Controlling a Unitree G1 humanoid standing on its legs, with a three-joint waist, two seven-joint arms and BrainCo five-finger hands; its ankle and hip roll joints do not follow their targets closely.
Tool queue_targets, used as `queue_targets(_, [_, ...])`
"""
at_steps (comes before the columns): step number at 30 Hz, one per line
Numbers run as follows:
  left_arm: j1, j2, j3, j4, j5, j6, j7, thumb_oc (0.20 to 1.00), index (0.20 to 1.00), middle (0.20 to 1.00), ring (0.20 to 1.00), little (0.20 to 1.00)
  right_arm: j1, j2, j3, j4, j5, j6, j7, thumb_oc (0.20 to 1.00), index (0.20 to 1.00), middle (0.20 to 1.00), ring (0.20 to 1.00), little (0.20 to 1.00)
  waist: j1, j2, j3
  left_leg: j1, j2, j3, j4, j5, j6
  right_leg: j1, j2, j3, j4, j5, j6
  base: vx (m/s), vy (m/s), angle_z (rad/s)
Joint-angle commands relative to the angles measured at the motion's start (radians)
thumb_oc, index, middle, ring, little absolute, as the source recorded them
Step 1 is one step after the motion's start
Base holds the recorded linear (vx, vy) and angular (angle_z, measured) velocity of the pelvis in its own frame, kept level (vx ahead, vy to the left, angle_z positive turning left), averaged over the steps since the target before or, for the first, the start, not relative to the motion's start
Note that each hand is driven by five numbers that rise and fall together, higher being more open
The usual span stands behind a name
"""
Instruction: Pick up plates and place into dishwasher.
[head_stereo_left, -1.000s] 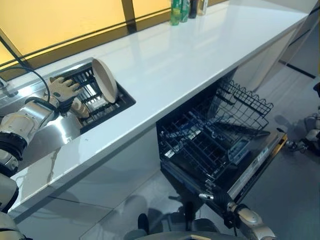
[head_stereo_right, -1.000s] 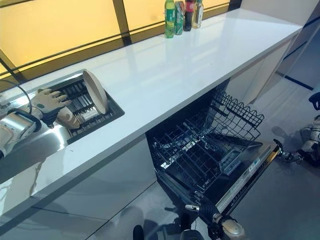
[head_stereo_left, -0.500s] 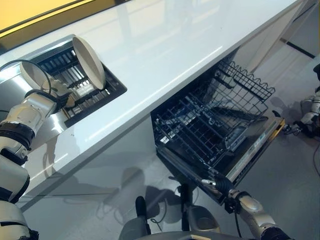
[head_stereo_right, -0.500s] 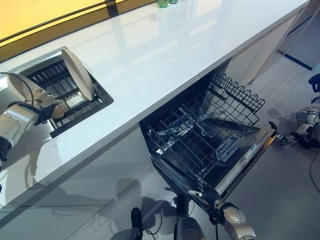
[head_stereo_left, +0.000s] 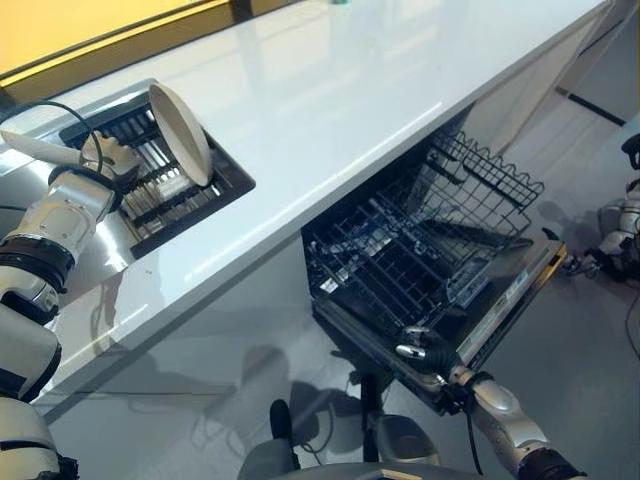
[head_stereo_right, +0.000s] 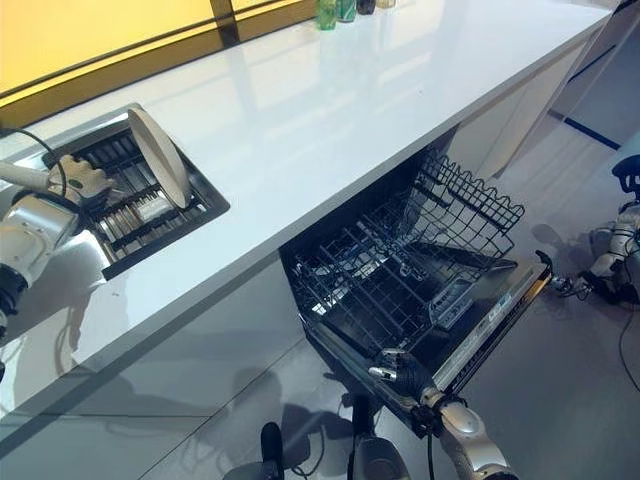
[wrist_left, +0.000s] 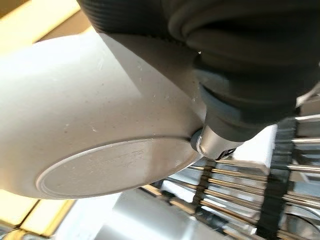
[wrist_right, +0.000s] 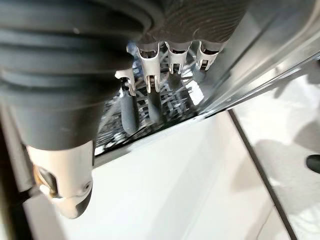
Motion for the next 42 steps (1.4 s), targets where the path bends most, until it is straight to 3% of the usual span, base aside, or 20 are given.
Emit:
queue_targets(1, [-0.012,0.062,0.067,-0.047,-0.084,0.056,0.095,0.2,0.2,0.2,0.2,0.2,-0.05,-0.028,0.008,-0.185,0.009,-0.141,0.017,1.0,1.0,1.0,1.0,1.0,0.02,0.053,-0.058,-0.023,-0.043,0.014,0.009,-0.11,0.016,0.033,-0.061,-0.003,0.01,-0.121,0.12,0.06,-0.057,0.08])
queue_targets(3, [0.01,0.075,0.091,-0.114,-0.157,0.033,0.164,0.2,0.2,0.2,0.2,0.2,-0.051,-0.047,0.003,-0.261,-0.041,-0.209,-0.022,1.0,1.0,1.0,1.0,1.0,0.026,0.06,-0.08,-0.003,-0.044,0.013,0.009,-0.115,0.018,0.054,-0.065,-0.007,0.011,-0.127,0.122,0.07,-0.052,0.06])
queue_targets(9, [0.163,0.098,0.236,-0.328,-0.315,-0.005,0.255,0.2,0.2,0.2,0.2,0.2,-0.074,-0.087,-0.064,-0.454,-0.214,-0.305,-0.158,1.0,1.0,1.0,1.0,1.0,0.044,0.074,-0.121,0.045,-0.044,0.008,0.009,-0.134,0.025,0.104,-0.067,-0.006,0.013,-0.145,0.125,0.05,-0.033,0.01])
queue_targets(12, [0.257,0.065,0.351,-0.496,-0.382,-0.094,0.309,0.2,0.2,0.2,0.2,0.2,-0.146,-0.164,-0.122,-0.57,-0.357,-0.36,-0.291,1.0,1.0,1.0,1.0,1.0,0.069,0.072,-0.14,0.063,-0.044,-0.004,0.009,-0.144,0.027,0.13,-0.066,-0.013,0.011,-0.158,0.123,0.03,-0.052,0.01])
queue_targets(15, [0.288,0.026,0.405,-0.607,-0.454,-0.157,0.297,0.2,0.2,0.2,0.2,0.2,-0.245,-0.215,-0.149,-0.612,-0.439,-0.357,-0.397,1.0,1.0,1.0,1.0,1.0,0.088,0.067,-0.15,0.074,-0.042,-0.013,0.009,-0.15,0.027,0.145,-0.066,-0.02,0.012,-0.166,0.12,0.01,-0.059,0.02])
queue_targets(16, [0.293,0.0,0.415,-0.656,-0.529,-0.21,0.285,0.2,0.2,0.2,0.2,0.2,-0.302,-0.236,-0.154,-0.624,-0.494,-0.346,-0.448,1.0,1.0,1.0,1.0,1.0,0.1,0.062,-0.157,0.077,-0.042,-0.019,0.009,-0.152,0.027,0.151,-0.065,-0.024,0.012,-0.169,0.118,0.01,-0.091,0.02])
queue_targets(19, [0.292,-0.073,0.435,-0.756,-0.686,-0.294,0.201,0.2,0.2,0.2,0.2,0.2,-0.463,-0.286,-0.123,-0.602,-0.602,-0.283,-0.532,1.0,1.0,1.0,1.0,1.0,0.129,0.047,-0.166,0.092,-0.041,-0.038,0.01,-0.159,0.026,0.173,-0.062,-0.036,0.014,-0.184,0.111,0.01,-0.085,0.08])
queue_targets(24, [0.271,-0.127,0.421,-0.849,-0.869,-0.375,0.088,0.2,0.2,0.2,0.2,0.2,-0.63,-0.378,-0.057,-0.556,-0.608,-0.191,-0.532,1.0,1.0,1.0,1.0,1.0,0.155,0.024,-0.188,0.095,-0.037,-0.055,0.012,-0.154,0.023,0.188,-0.058,-0.049,0.014,-0.187,0.102,0.01,-0.074,0.08])
queue_targets(32, [0.212,-0.176,0.359,-0.914,-1.163,-0.439,-0.114,0.2,0.2,0.2,0.2,0.2,-0.823,-0.443,0.063,-0.412,-0.642,-0.154,-0.477,1.0,1.0,1.0,1.0,1.0,0.185,0.003,-0.217,0.098,-0.037,-0.078,0.011,-0.15,0.021,0.203,-0.053,-0.067,0.01,-0.19,0.097,0.01,-0.053,0.07])
queue_targets(38, [0.168,-0.188,0.329,-0.919,-1.297,-0.463,-0.165,0.2,0.2,0.2,0.2,0.2,-0.922,-0.454,0.17,-0.313,-0.638,-0.128,-0.398,1.0,1.0,1.0,1.0,1.0,0.2,-0.006,-0.229,0.094,-0.039,-0.085,0.009,-0.145,0.021,0.205,-0.056,-0.076,0.009,-0.188,0.095,0.0,-0.008,0.02])
queue_targets(42, [0.151,-0.219,0.32,-0.933,-1.294,-0.474,-0.15,0.2,0.2,0.2,0.2,0.2,-0.967,-0.427,0.225,-0.253,-0.621,-0.103,-0.329,1.0,1.0,1.0,1.0,1.0,0.21,-0.01,-0.234,0.089,-0.041,-0.092,0.009,-0.142,0.021,0.204,-0.058,-0.083,0.009,-0.188,0.094,-0.01,-0.002,0.05])
